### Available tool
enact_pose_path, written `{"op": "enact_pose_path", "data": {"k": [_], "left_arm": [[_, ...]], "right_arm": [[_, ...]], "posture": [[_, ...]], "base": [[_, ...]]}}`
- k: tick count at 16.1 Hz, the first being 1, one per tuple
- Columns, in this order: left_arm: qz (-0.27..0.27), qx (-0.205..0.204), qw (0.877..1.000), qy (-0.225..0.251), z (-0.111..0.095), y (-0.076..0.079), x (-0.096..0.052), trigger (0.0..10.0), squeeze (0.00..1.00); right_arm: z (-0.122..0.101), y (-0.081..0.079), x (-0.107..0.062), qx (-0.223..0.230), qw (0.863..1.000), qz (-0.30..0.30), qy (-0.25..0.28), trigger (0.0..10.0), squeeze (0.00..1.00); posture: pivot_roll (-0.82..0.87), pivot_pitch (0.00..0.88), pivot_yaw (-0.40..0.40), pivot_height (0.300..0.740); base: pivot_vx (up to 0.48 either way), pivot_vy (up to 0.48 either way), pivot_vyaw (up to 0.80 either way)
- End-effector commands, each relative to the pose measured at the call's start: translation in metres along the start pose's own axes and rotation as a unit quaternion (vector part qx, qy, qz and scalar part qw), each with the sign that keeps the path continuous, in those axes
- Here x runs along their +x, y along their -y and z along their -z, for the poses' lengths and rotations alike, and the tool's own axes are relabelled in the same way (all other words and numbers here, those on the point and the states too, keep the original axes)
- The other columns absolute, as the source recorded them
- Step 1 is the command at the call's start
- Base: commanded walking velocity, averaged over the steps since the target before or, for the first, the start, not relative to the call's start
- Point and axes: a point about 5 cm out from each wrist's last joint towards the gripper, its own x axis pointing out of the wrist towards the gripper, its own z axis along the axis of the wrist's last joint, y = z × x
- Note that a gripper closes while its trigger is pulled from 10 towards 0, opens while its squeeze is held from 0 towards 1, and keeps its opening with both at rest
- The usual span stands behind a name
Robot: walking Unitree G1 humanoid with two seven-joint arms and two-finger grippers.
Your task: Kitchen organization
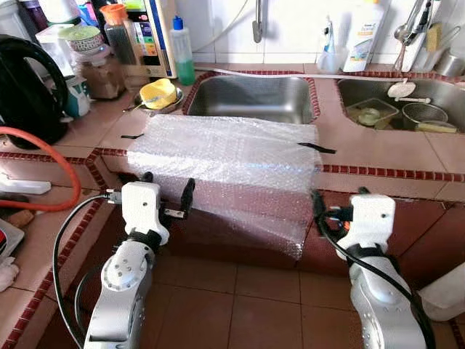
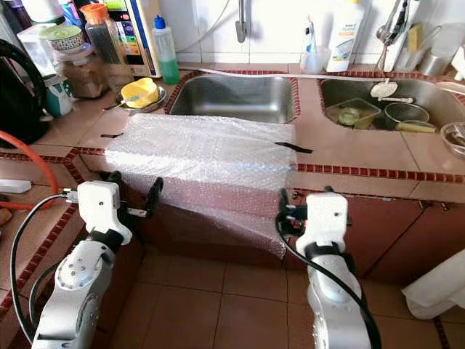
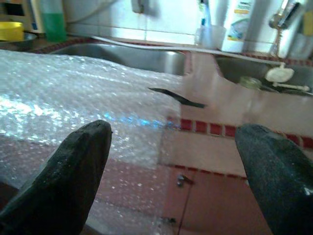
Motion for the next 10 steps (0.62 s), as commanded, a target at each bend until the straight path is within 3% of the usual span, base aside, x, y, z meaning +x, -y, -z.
{"op": "enact_pose_path", "data": {"k": [1, 7, 10], "left_arm": [[-0.016, -0.002, 1.0, -0.009, 0.0022, -0.0066, -0.0026, 10.0, 0.0], [-0.015, -0.002, 1.0, -0.019, 0.0037, -0.0084, -0.0039, 10.0, 0.0], [-0.009, -0.004, 1.0, -0.02, 0.0043, -0.0055, -0.0034, 10.0, 0.0]], "right_arm": [[-0.0036, -0.005, 0.0021, 0.0, 1.0, -0.011, 0.006, 10.0, 0.0], [-0.0046, -0.0076, 0.0035, -0.006, 1.0, -0.023, 0.008, 10.0, 0.0], [-0.0041, -0.008, 0.0021, -0.008, 1.0, -0.024, 0.008, 10.0, 0.0]], "posture": [[0.01, 0.009, 0.053, 0.74], [0.01, 0.019, 0.055, 0.74], [0.01, 0.02, 0.054, 0.74]], "base": [[0.255, 0.0, 0.0], [0.281, 0.0, 0.0], [0.322, 0.25, 0.0]]}}
